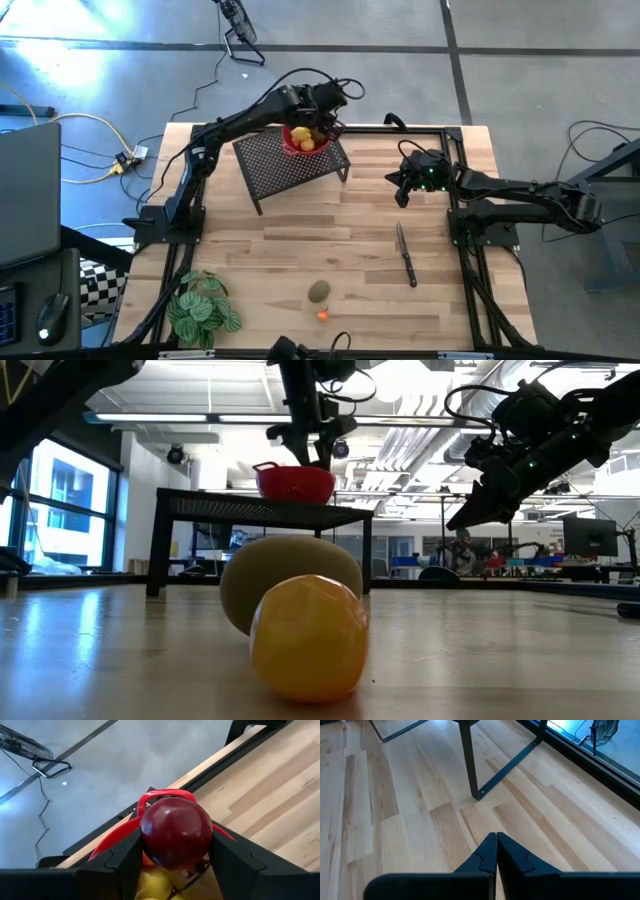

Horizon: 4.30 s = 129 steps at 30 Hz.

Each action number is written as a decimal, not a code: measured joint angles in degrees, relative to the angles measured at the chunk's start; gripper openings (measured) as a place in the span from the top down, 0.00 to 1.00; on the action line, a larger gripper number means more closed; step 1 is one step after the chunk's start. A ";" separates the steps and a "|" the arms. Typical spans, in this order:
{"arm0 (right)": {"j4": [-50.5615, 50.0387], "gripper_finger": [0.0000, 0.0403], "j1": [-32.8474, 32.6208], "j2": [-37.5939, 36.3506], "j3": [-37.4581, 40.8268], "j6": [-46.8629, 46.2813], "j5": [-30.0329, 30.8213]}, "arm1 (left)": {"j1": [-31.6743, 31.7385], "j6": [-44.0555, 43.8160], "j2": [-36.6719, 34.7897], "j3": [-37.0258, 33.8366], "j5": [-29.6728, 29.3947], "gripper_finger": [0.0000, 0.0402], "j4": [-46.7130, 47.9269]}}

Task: Pick & Place Fruit
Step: Put the pomegranate into the red strainer bowl on the shelf, then put the kiwi into the red strainer bowl on the shelf

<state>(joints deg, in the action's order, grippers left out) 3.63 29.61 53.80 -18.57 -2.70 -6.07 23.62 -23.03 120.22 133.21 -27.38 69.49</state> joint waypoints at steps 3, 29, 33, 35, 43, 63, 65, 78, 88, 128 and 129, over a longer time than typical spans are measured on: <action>0.05 0.99 0.02 0.00 0.00 0.00 -0.02 | 0.00 0.00 0.00 0.00 -0.15 0.51 0.03; 0.24 0.99 0.02 0.00 0.00 -0.02 -0.02 | 0.00 -1.84 0.60 0.02 -3.23 0.49 1.28; 0.25 0.99 0.01 0.00 0.00 -0.02 -0.02 | 0.02 -2.14 0.83 0.00 -3.21 0.43 1.54; 0.24 0.99 0.02 0.00 0.00 -0.02 -0.02 | 0.02 -2.16 0.83 0.02 -3.23 0.41 1.49; 0.24 0.99 0.02 0.00 0.00 -0.02 -0.02 | 0.02 -1.25 0.83 0.02 -3.23 0.37 1.29; 0.46 0.99 0.01 0.00 0.00 -0.02 -0.04 | -0.49 -0.33 -4.81 1.79 -2.02 0.37 -0.91; 0.46 0.99 0.00 0.00 0.00 -0.02 -0.04 | -1.10 1.90 -4.90 1.79 -1.19 0.37 -0.57; 0.42 0.99 0.01 0.00 0.00 -0.04 -0.04 | -10.25 9.73 -6.11 1.77 -6.19 0.77 0.71; 0.36 0.99 0.00 0.00 0.00 -0.04 -0.04 | -15.89 11.40 -6.60 1.73 -8.19 0.97 0.80; 0.04 0.99 0.02 0.00 0.00 -0.55 -0.04 | -51.64 -13.69 -7.34 -17.53 -0.05 1.00 -6.13; 0.04 0.99 0.01 0.00 0.00 -0.55 -0.04 | -52.05 -12.42 -7.34 -17.53 -0.20 1.00 -7.40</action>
<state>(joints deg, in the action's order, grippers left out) 3.68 29.62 53.80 -18.57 -3.25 -6.11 -28.43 -35.44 112.88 115.68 -27.57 62.09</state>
